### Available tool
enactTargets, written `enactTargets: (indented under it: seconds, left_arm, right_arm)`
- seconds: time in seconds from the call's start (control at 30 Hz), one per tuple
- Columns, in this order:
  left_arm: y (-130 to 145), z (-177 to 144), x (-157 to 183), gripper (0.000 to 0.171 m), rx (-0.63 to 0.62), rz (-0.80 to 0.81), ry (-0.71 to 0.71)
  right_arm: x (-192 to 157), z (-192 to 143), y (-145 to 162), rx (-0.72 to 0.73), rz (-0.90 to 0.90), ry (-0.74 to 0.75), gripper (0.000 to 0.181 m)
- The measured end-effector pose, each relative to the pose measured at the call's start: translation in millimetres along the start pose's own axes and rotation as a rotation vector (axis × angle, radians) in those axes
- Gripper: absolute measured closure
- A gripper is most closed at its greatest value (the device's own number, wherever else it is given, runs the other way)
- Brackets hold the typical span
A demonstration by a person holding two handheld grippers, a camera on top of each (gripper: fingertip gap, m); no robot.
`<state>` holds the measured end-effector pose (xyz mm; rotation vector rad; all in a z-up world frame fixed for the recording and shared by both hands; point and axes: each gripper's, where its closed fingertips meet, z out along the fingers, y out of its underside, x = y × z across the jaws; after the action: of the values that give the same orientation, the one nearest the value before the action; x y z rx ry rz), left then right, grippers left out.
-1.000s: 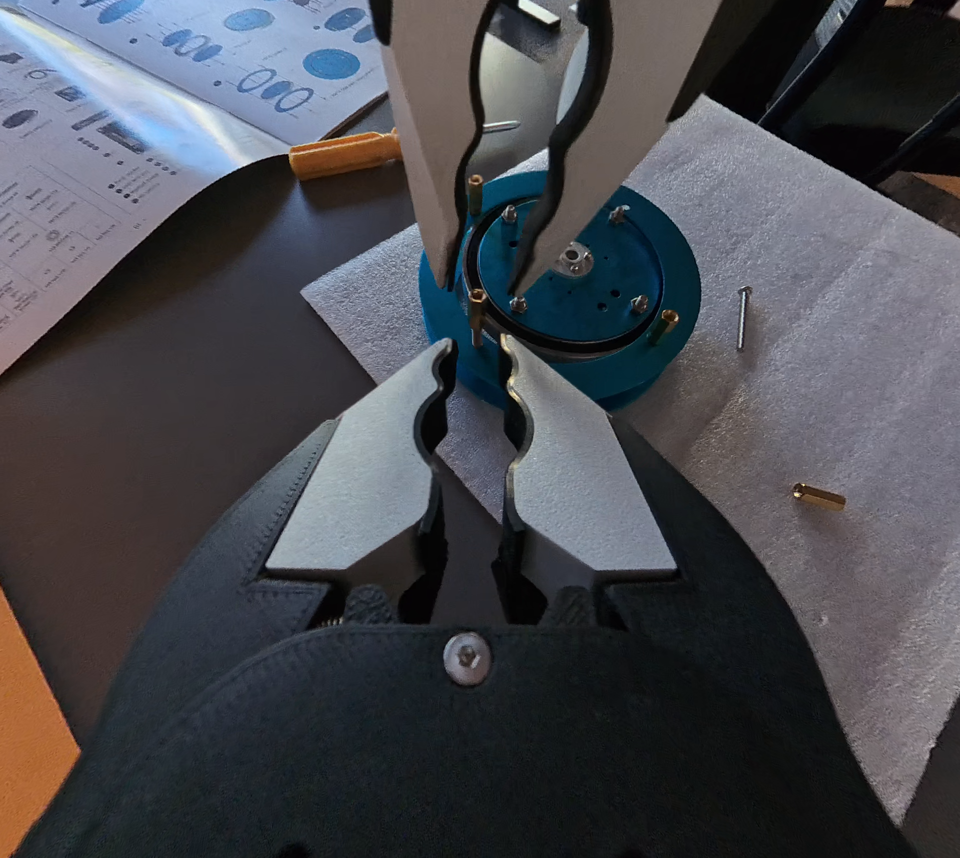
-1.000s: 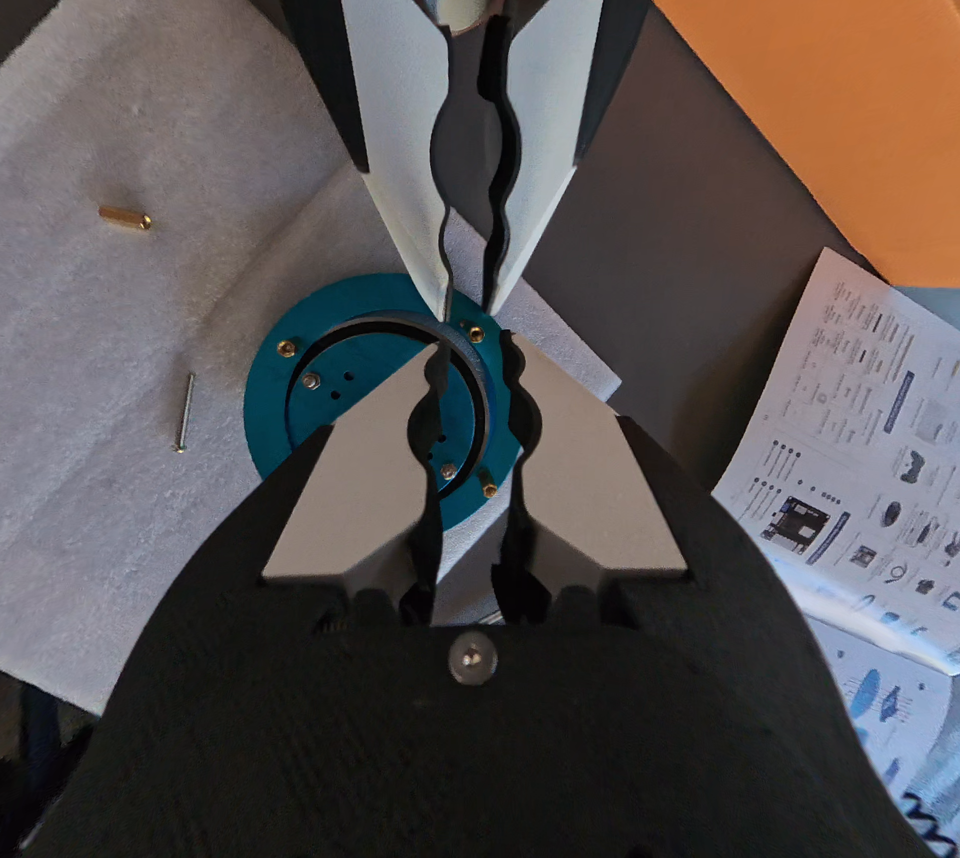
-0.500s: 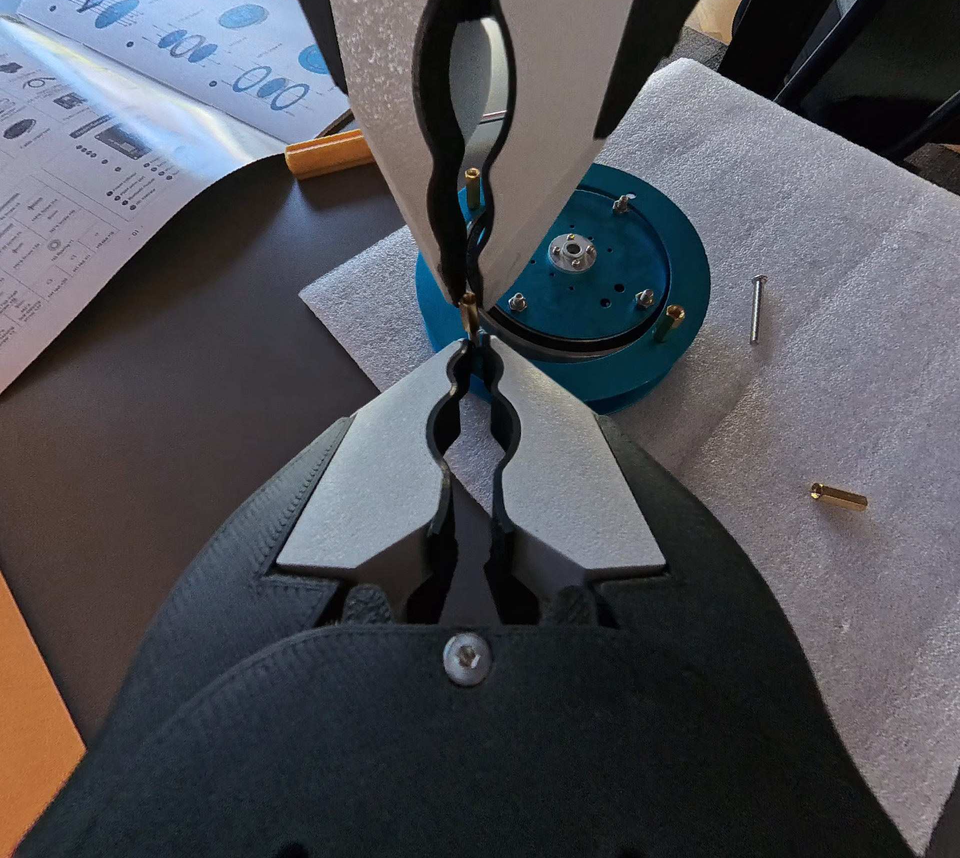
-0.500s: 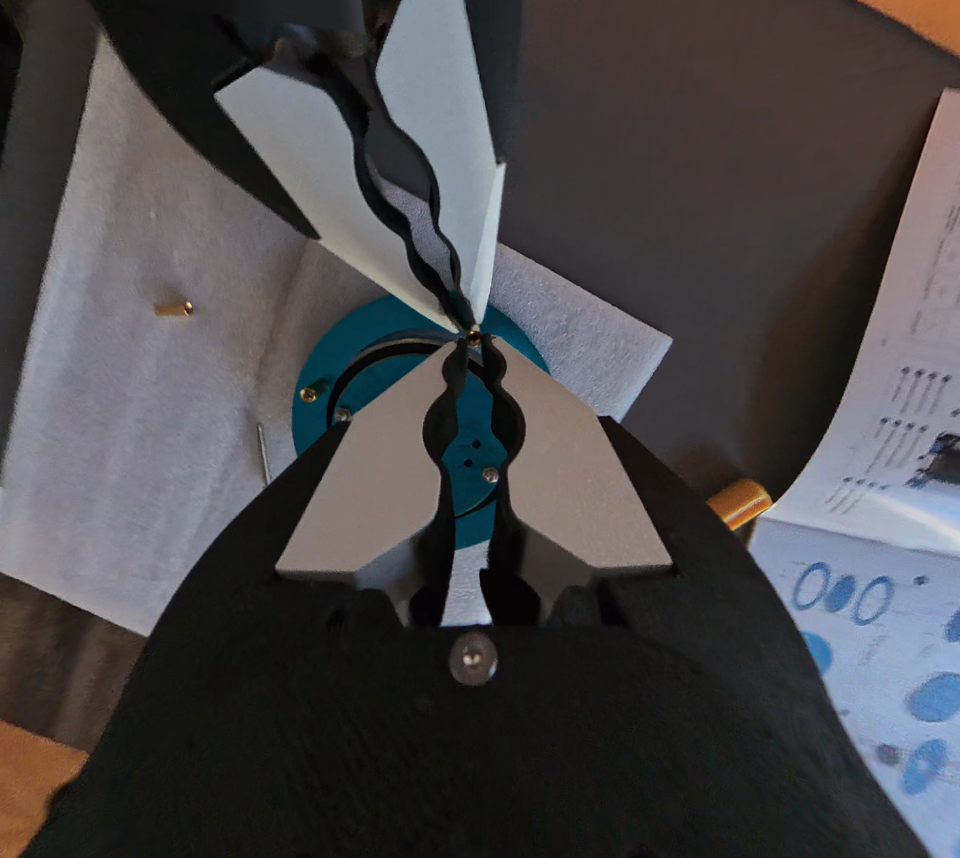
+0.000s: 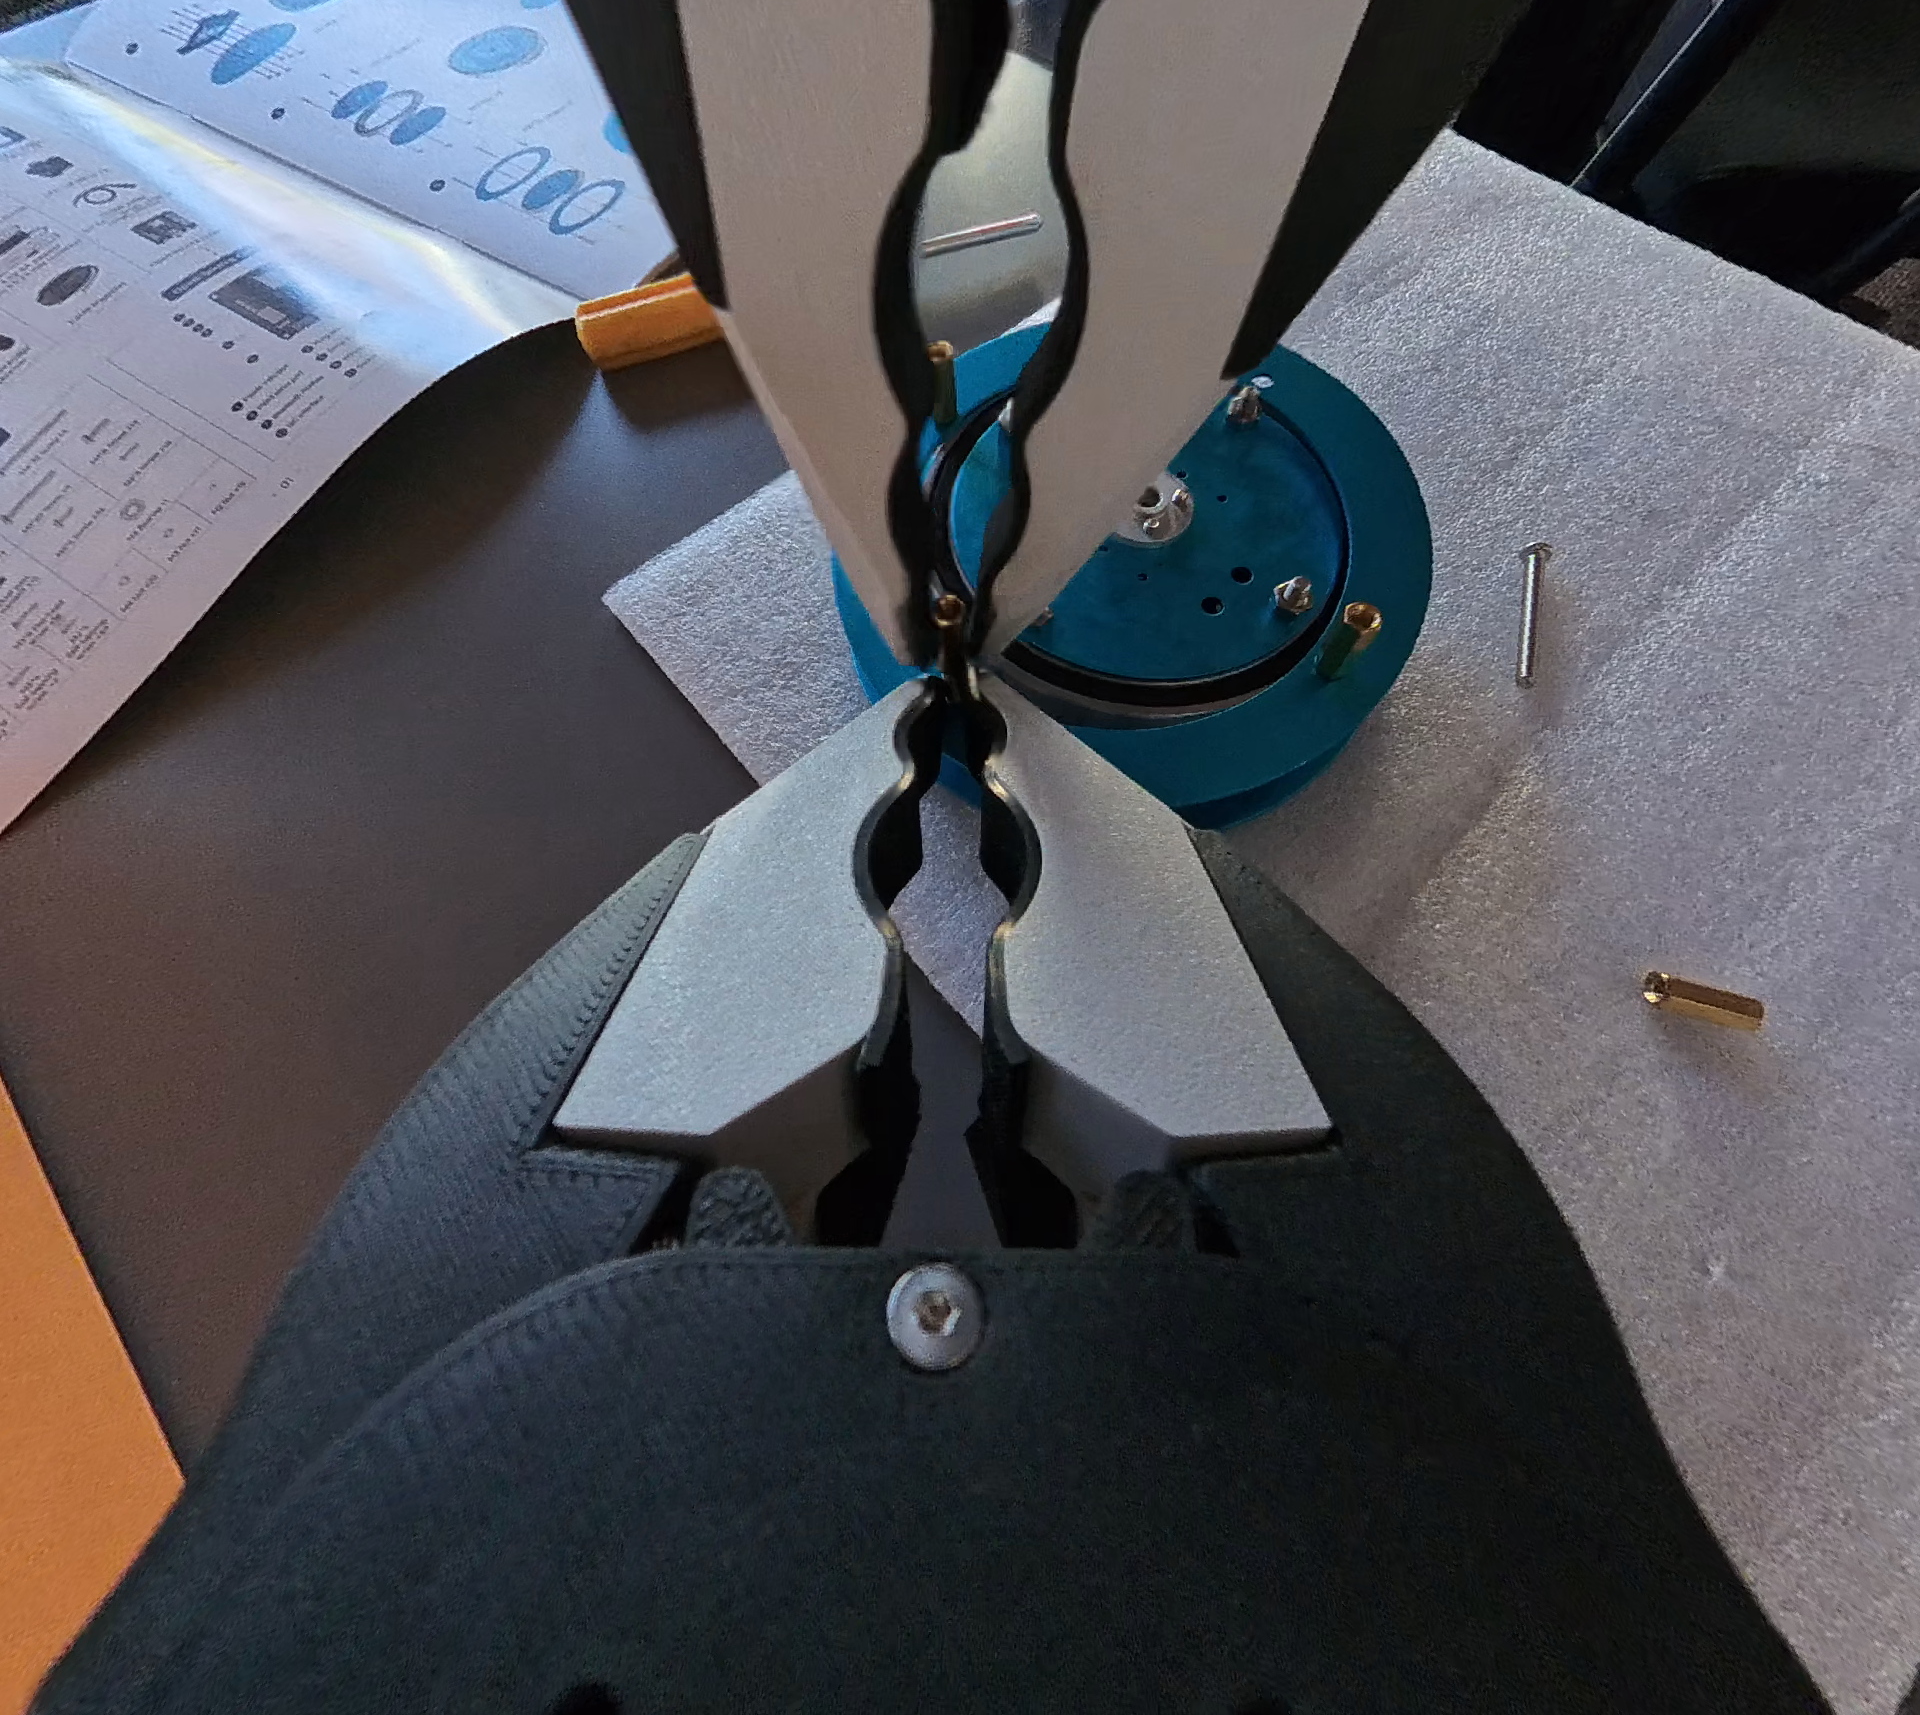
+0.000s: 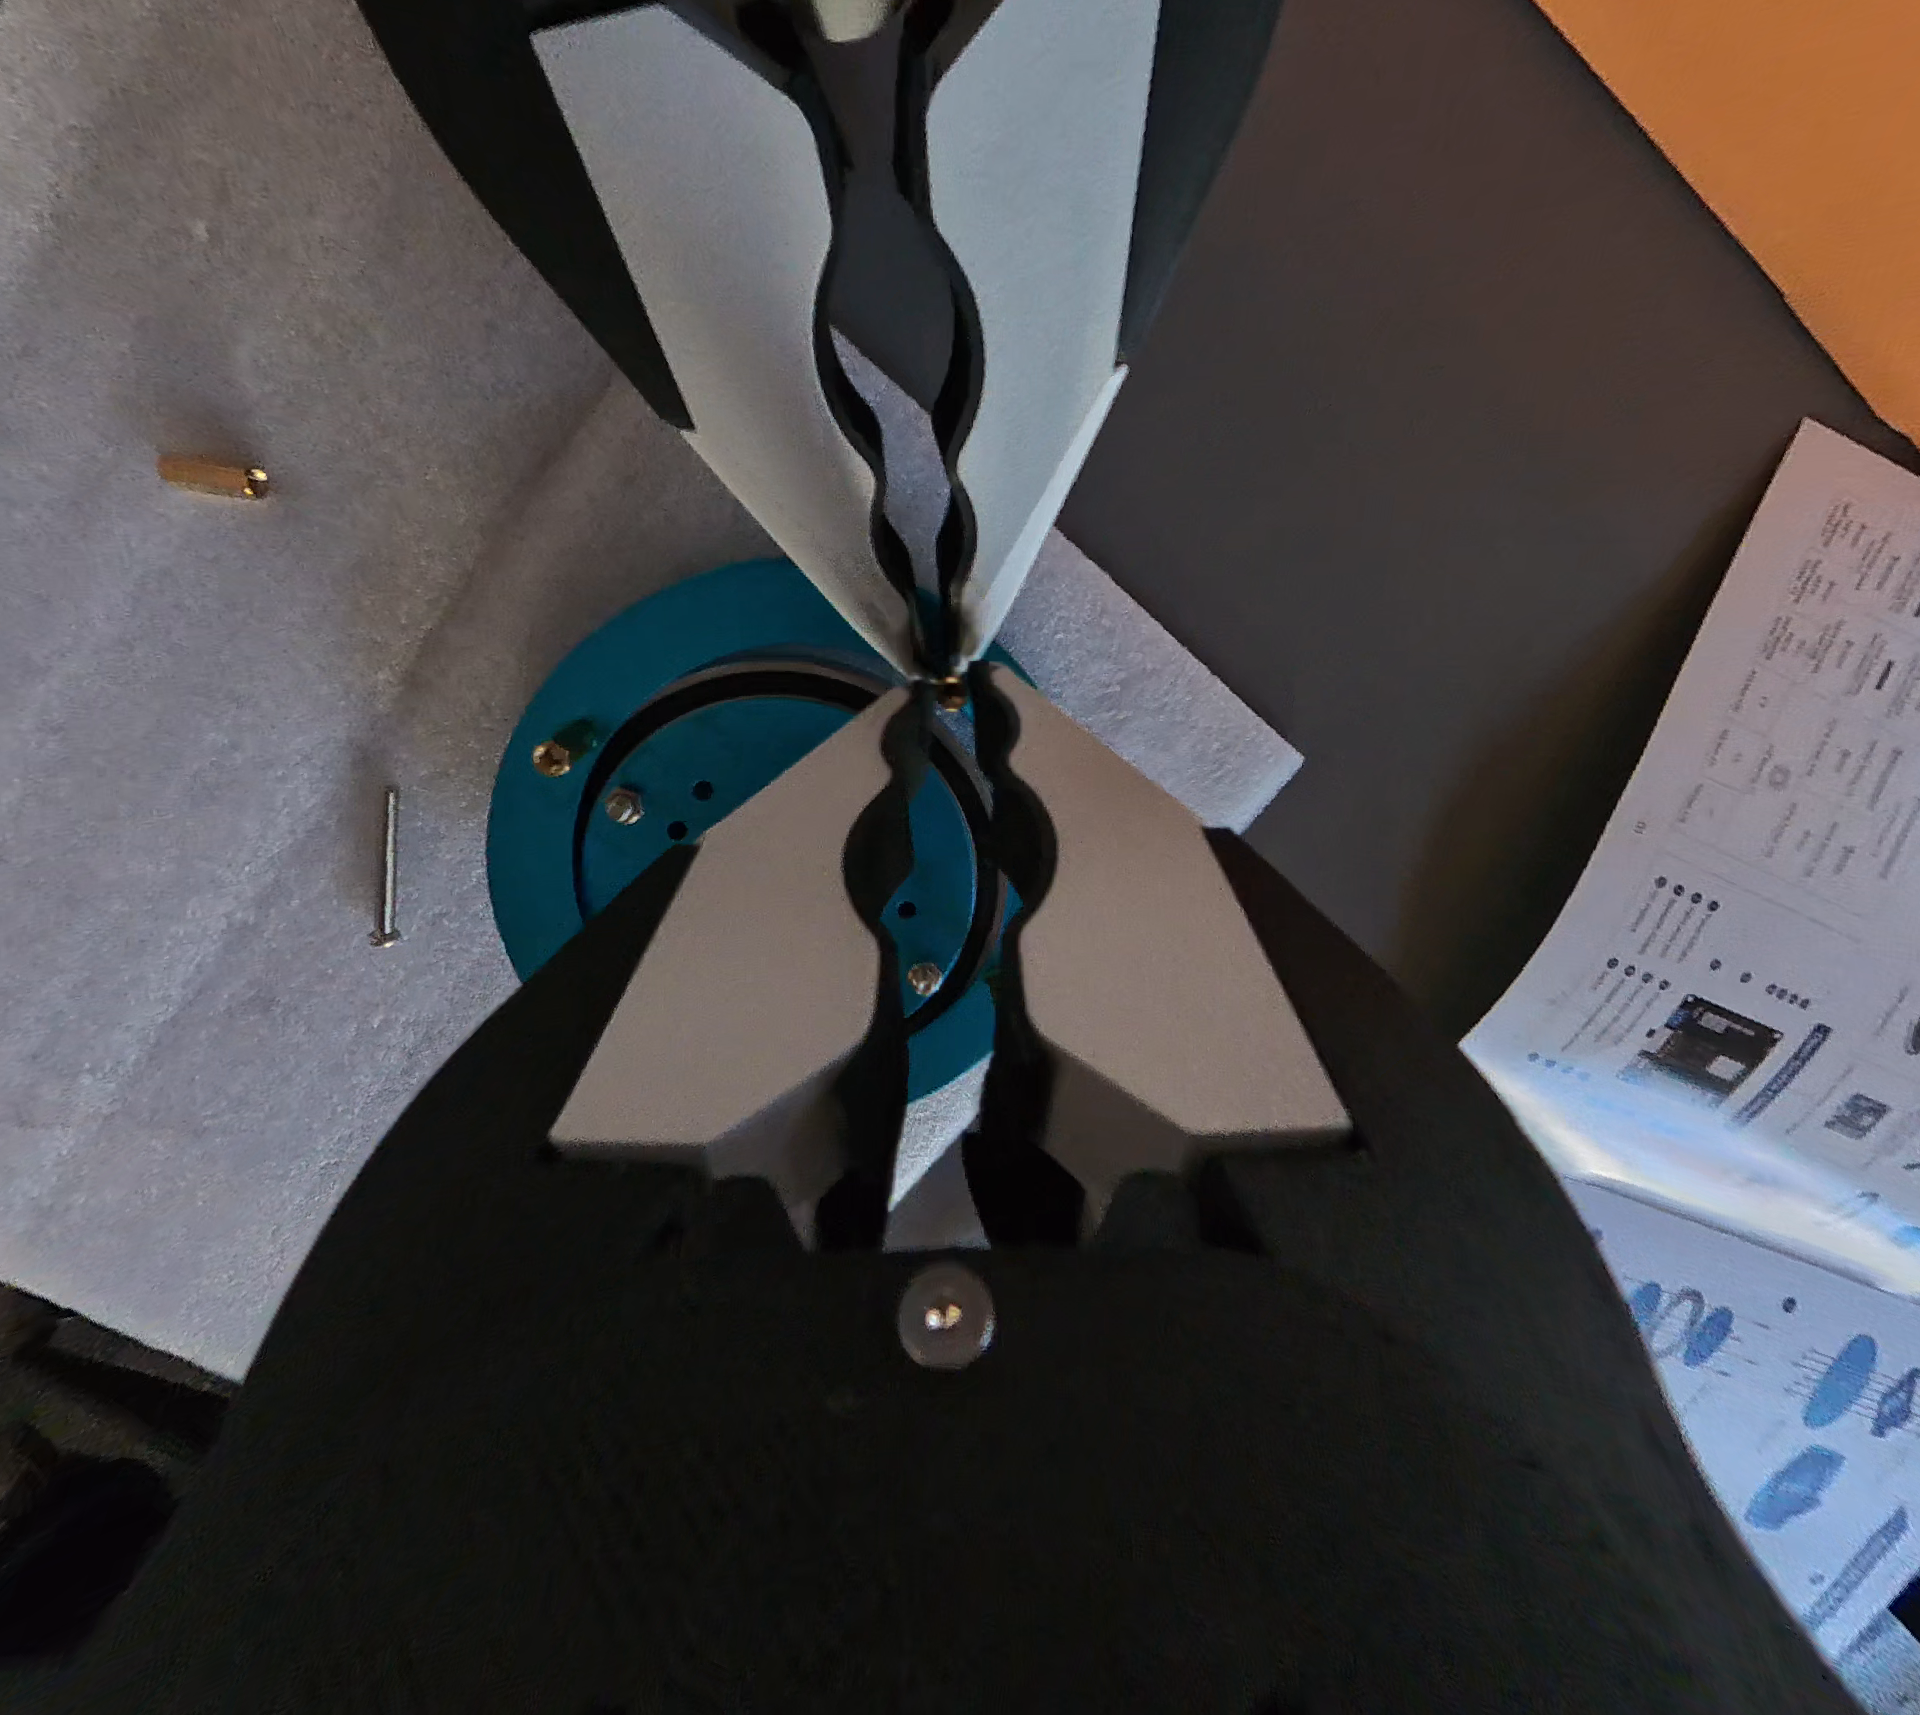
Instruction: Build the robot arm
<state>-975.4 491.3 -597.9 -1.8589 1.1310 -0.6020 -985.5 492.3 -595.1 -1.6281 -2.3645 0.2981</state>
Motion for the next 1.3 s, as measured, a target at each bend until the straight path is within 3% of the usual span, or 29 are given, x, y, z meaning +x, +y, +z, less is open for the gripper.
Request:
enactTargets:
  seconds: [0.07,0.27,0.33,0.47,0.67,0.87,1.07,1.3]
  left_arm:
    - [0.6,-0.4,-0.2,0.170,-0.002,0.002,-0.001]
    - [0.5,0.3,-1.1,0.170,-0.003,-0.001,-0.010]
    - [0.3,0.1,-1.2,0.170,-0.002,0.000,-0.011]
    - [0.3,-0.4,-1.0,0.170,-0.001,-0.001,-0.011]
    - [0.7,-0.9,-0.5,0.171,-0.002,-0.003,-0.013]
    - [1.1,-0.5,-1.0,0.171,-0.006,0.008,-0.027]
    - [1.5,-0.7,-1.0,0.171,-0.009,0.024,-0.036]
    - [3.1,1.5,0.6,0.171,-0.023,0.053,-0.032]
  right_arm:
    - [-0.8,0.7,-0.9,0.003,0.045,-0.008,0.176]
    - [-0.5,0.6,2.8,-0.010,0.511,-0.042,0.176]
    - [-0.4,-0.3,2.6,0.024,0.584,-0.041,0.176]
    - [5.0,-8.5,3.7,0.112,0.489,-0.016,0.155]
    - [1.4,-13.6,-2.0,0.285,0.351,-0.049,0.160]
    - [5.3,-10.7,-3.1,0.220,0.384,-0.058,0.161]
    - [2.5,-5.2,-3.1,0.197,0.375,-0.100,0.176]
    - [0.8,-5.6,2.9,0.035,0.197,-0.188,0.176]
